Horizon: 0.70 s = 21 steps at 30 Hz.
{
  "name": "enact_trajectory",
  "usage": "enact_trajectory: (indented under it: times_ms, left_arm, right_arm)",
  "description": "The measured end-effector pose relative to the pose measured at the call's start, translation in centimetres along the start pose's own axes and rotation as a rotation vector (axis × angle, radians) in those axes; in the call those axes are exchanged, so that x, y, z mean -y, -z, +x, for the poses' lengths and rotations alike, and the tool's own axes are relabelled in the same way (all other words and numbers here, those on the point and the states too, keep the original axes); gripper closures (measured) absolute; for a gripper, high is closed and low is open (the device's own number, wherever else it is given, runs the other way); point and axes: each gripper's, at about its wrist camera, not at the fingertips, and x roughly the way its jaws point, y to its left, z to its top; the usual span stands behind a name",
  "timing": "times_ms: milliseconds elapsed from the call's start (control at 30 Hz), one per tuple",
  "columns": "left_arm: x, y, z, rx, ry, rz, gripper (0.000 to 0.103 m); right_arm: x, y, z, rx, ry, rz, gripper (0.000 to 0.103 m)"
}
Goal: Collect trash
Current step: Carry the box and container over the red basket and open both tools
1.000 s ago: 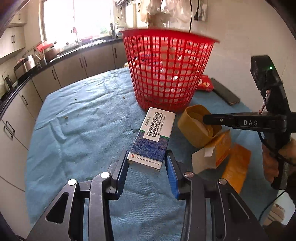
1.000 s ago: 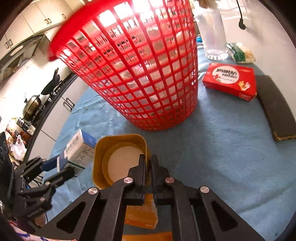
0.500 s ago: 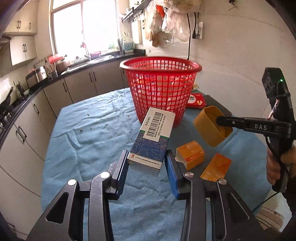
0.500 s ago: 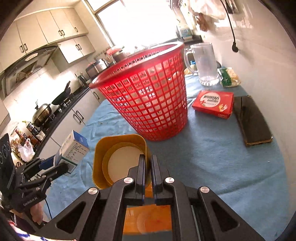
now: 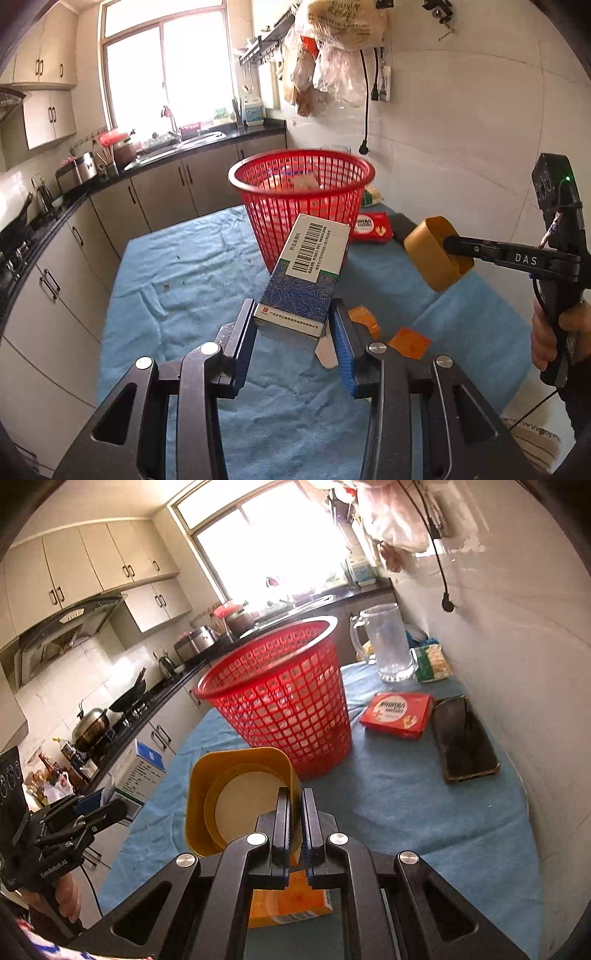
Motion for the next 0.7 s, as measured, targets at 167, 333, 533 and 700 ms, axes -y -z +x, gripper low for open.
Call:
enact_trajectory:
  times_ms: [167,333,533,700]
  left_arm:
    - [-0.4,-2.5,-1.2,0.033,-0.012,-0.010,0.065]
    - [-0.5,-5.4,-1.3,0.058,-0.035,0.000,0.065]
    - [-1.0,-9.1,0.4,0.050,-0.055,-0.010,0.065]
    - [-1.6,-12.0,3.4,0.024,-0.072,-0.036,0.065]
  right_arm:
    - [0.2,-1.4,-1.5,0.040,-0.008,0.007,0.097]
    - [0.0,-3.4,-2.1,0.073,-0.016,0.007,0.097]
    - [-0.6,-6.6,-2.1,0.123,-0.028,0.003,0.097]
    - [-1.5,-9.7,-1.2,0.156,-0.039,-0.004,0.097]
